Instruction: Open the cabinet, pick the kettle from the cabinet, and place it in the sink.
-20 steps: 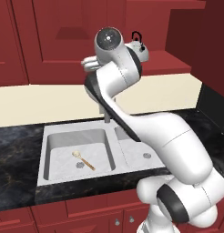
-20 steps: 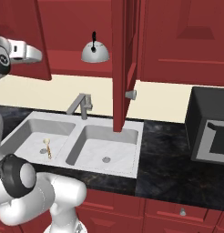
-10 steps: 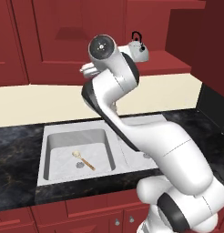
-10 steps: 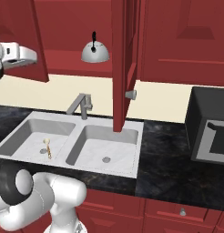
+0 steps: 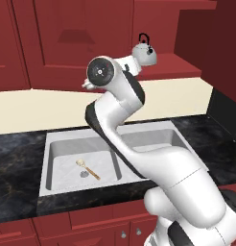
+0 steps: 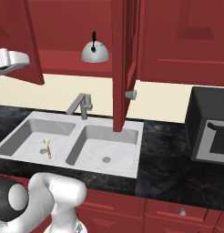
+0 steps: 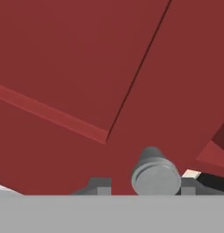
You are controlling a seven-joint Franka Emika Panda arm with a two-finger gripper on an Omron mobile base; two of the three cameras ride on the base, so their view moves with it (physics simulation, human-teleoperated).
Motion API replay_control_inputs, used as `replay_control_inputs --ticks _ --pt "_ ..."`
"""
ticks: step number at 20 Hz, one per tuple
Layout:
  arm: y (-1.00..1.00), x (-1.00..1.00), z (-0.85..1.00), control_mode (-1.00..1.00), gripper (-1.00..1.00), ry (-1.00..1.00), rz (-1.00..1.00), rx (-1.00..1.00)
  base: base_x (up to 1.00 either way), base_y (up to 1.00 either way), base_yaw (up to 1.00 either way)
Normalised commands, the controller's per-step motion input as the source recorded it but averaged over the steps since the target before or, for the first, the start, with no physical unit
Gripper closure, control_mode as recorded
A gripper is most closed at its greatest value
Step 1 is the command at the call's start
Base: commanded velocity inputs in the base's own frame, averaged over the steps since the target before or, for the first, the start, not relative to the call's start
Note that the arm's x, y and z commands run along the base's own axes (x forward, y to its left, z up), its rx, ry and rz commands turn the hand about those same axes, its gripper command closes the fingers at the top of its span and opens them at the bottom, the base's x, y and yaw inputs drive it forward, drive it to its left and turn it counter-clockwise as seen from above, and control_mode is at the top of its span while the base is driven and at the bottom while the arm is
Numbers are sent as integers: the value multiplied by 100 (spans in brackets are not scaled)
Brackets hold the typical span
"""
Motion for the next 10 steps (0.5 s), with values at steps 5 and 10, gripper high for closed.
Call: replay_control_inputs --ticks 5,10 --pt "57 -32 9 -100 100 -5 0 -8 0 0 0" --pt "58 -27 15 -100 100 0 0 -6 0 0 0"
